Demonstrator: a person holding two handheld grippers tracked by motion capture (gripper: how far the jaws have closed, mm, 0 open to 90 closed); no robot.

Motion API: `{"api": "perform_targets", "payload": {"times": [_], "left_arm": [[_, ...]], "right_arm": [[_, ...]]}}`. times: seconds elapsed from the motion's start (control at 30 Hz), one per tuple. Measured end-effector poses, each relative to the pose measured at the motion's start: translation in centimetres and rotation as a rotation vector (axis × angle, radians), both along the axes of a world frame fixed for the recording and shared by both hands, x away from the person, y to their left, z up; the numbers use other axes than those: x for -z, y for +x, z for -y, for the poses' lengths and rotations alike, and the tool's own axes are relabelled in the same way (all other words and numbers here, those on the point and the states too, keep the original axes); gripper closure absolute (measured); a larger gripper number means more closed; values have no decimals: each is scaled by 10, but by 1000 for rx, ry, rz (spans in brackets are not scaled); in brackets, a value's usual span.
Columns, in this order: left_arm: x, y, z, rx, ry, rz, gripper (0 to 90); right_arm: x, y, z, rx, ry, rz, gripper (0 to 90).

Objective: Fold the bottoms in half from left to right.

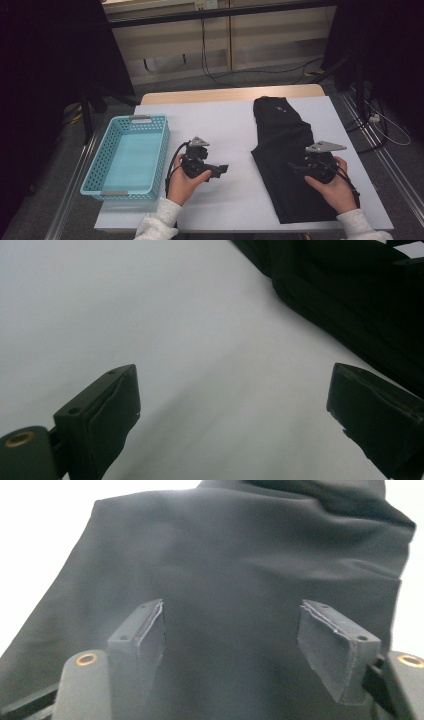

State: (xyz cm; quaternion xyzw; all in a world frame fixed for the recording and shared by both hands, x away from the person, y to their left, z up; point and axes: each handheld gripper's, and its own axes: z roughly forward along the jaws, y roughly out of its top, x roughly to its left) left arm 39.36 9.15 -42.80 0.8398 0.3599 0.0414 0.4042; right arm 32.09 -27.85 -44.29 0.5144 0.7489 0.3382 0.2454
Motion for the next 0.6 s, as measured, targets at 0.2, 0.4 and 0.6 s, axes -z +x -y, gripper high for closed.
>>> {"api": "perform_targets", "payload": {"times": [0.2, 0.4, 0.6], "left_arm": [[4, 5, 0, -10, 12, -7, 68], [4, 5, 1, 1, 16, -15, 68], [4, 5, 1, -4, 23, -2, 68]], "right_arm": [[-1, -10, 22, 55, 19, 1, 360], [-1, -19, 32, 73, 5, -17, 480], [5, -26, 38, 72, -9, -49, 588]]}}
